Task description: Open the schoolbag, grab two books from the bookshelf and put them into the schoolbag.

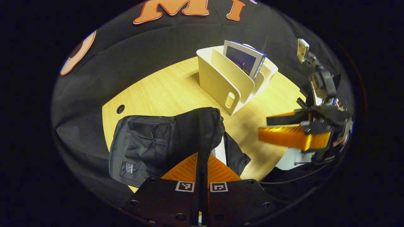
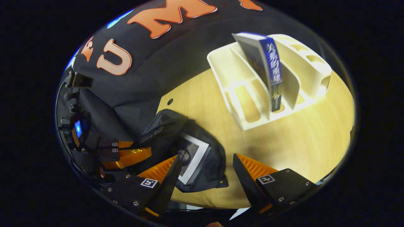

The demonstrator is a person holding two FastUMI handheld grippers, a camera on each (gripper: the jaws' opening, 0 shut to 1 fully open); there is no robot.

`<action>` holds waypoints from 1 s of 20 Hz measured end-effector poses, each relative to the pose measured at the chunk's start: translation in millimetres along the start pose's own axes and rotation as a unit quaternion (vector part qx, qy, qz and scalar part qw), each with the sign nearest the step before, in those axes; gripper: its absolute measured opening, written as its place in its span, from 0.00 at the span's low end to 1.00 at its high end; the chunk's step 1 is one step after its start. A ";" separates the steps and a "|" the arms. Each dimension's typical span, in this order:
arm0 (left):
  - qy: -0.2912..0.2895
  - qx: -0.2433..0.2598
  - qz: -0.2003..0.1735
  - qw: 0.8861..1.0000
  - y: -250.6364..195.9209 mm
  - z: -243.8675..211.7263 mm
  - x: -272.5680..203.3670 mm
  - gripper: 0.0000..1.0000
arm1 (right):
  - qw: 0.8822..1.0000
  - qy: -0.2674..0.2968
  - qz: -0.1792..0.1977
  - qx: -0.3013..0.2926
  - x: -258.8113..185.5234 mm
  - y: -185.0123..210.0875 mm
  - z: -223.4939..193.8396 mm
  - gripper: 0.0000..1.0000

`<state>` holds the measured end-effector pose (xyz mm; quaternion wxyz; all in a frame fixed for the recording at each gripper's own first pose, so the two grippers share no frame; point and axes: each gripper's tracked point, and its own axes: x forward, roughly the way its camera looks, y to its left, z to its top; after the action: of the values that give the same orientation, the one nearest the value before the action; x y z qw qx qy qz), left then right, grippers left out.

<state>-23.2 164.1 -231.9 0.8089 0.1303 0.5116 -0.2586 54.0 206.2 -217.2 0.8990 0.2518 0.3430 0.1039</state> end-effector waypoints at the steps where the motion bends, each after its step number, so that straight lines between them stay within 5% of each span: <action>1: 0.001 0.002 0.006 1.000 -4.3 -0.1 4.0 0.04 | 1.000 -0.016 -0.007 -0.007 -10.2 -6.0 13.8 0.98; 7: 0.010 -0.002 0.028 1.000 -10.7 -1.4 10.5 0.04 | 0.996 -0.055 -0.049 -0.047 -50.2 -48.8 66.8 0.98; 13: 0.017 -0.007 0.035 0.999 -12.1 -1.0 11.5 0.04 | 0.986 0.013 -0.093 -0.137 -77.6 -80.1 98.3 0.98; 20: 0.019 -0.017 0.037 0.999 -12.8 -4.4 11.5 0.04 | 0.978 0.069 -0.091 -0.176 -82.1 -78.6 148.2 0.99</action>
<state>-29.7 152.3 -243.5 0.8098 0.1405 0.5264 -0.2178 93.3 53.2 -117.5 0.9090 0.0496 0.4021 0.0974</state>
